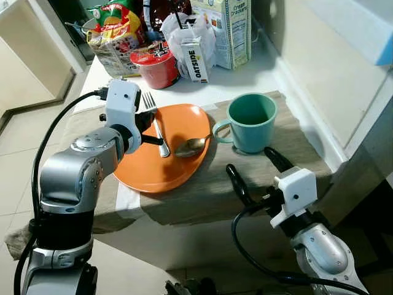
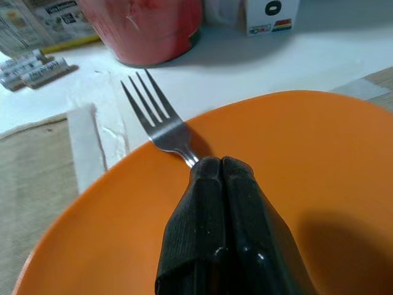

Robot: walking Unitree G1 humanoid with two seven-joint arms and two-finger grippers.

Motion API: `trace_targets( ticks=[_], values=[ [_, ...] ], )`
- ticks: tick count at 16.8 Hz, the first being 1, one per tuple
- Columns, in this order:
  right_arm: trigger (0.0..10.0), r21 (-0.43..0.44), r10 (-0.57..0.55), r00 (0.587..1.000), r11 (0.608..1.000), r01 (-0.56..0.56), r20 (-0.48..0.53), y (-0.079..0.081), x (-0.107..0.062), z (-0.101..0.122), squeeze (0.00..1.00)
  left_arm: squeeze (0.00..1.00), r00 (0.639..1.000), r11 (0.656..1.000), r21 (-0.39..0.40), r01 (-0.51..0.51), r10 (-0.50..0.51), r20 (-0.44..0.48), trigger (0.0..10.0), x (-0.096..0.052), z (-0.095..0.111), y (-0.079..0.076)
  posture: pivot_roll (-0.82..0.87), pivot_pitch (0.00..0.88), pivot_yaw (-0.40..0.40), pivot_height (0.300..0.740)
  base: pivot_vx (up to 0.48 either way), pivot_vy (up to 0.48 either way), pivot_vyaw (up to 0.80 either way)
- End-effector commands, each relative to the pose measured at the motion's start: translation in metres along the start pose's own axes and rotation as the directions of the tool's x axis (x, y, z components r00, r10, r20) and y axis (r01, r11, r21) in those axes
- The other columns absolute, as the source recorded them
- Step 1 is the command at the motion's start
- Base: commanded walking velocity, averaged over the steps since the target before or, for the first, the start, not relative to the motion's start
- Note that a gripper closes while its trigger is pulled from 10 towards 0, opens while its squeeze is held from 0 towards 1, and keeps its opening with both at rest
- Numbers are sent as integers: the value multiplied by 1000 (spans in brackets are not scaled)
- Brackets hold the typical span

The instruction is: Setting the table

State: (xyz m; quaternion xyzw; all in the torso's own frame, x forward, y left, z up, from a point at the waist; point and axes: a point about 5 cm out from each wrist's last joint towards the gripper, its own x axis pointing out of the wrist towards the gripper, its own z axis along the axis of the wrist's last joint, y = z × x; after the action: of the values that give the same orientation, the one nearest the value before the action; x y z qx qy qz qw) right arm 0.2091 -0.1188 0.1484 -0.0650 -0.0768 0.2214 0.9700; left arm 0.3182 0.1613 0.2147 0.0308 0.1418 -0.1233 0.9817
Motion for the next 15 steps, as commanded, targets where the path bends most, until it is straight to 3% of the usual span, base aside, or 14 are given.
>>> trace_targets(
  ticks=[1,2,3,7,10,15],
  values=[
    [10000,13,29,999,1000,-29,-23,5,2,-5,0,412,998,998,23,-63,63,16,10000,0,-1,11,-166,99,217,740,0,0,0],
    [10000,12,28,999,1000,-27,-22,5,2,-5,0,412,997,997,20,-72,72,24,10000,0,0,13,-166,99,217,740,0,0,0],
    [10000,14,20,1000,1000,-20,-20,5,2,-5,0,1000,991,992,57,-110,105,85,10000,1,5,18,-170,99,222,740,0,0,0],
    [10000,10,2,1000,1000,-2,-19,4,3,-3,0,1000,981,987,85,-135,121,152,10000,6,1,15,-185,90,223,740,0,0,0],
    [10000,8,5,1000,1000,-4,-15,5,5,-2,0,1000,966,984,54,-170,156,208,10000,14,-4,14,-188,86,220,740,0,0,0],
    [10000,4,-3,1000,1000,3,-21,3,4,-5,0,1000,970,985,64,-159,144,196,10000,25,-17,7,-201,90,222,740,0,0,0]
  ],
)
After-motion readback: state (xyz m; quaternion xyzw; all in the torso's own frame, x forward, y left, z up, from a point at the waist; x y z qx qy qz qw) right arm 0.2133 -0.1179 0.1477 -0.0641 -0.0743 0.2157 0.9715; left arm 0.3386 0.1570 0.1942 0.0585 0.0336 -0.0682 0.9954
